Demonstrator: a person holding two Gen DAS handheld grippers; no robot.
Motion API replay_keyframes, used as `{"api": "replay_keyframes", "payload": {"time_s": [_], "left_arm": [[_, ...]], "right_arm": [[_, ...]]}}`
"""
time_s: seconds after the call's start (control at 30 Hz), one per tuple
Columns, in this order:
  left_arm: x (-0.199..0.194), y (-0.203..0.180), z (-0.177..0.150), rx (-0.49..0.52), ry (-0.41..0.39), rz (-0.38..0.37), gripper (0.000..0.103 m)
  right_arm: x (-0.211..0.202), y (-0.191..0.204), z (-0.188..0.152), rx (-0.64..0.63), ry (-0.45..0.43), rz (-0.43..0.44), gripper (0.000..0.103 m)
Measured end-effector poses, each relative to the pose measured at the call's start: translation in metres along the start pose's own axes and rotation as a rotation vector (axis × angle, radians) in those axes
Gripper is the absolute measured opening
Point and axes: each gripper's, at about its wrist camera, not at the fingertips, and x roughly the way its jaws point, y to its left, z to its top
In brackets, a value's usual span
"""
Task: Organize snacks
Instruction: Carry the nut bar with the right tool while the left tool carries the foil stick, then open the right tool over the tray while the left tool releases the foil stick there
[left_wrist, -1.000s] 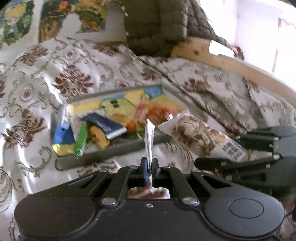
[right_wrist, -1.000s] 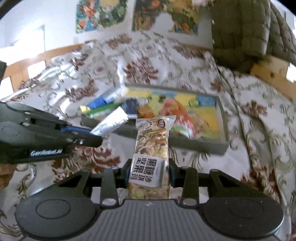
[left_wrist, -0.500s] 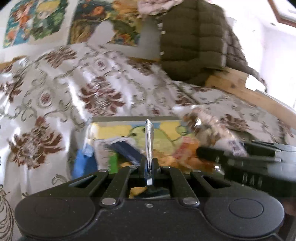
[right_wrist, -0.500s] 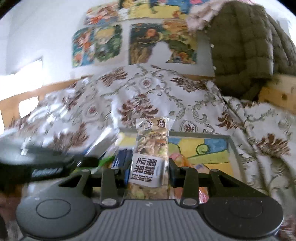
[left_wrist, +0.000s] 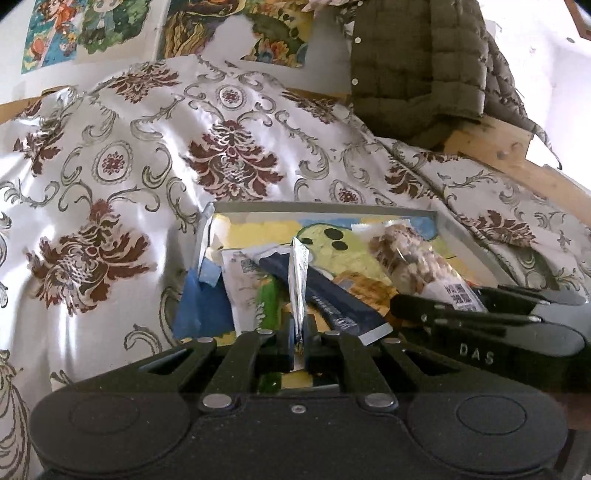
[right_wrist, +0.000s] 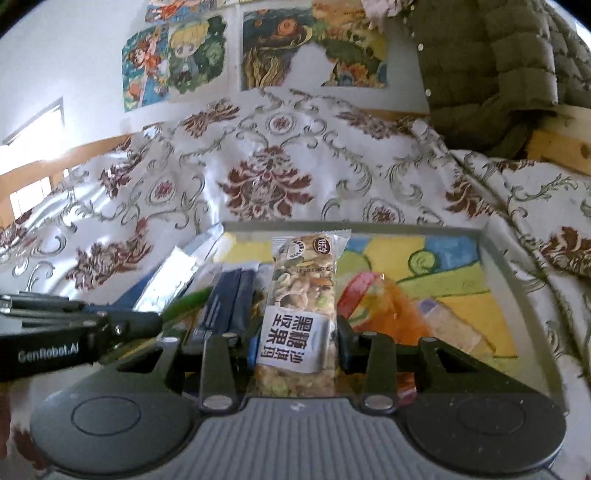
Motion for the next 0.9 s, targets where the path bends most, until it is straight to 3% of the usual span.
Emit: {"api": "replay_keyframes", "payload": {"time_s": [0.27,0.4,0.53,0.7,0.9], "left_arm": [[0.002,0.000,-0.002,-0.001,0.024,-0.003,0.008],[0.000,-0.002,-0.003,-0.007,0.021,0.000,0.018],[-0.004,0.002,-0.001,-0.049,0.011,-0.008,0.037],[-0.020,0.007,0.008,-0.101,-0.069,-0.016,0.058],[-0.049,0.006,0.022,-0.130,-0.193,0.010,0.093]], "right_arm": [[0.000,0.009,-0.003,-0.036,0.019,-0.011,0.043],[-0.002,0.011,-0.002,-0.051,0.019,-0.006,0.047],[-0.010,0.010,0.002,-0.043,0.002,0.000,0.052],[-0.031,0.002,0.012,-0.011,-0.060,0.017,0.061],[-0.066,-0.005,0.028,0.033,-0.149,-0.033,0.082]]}}
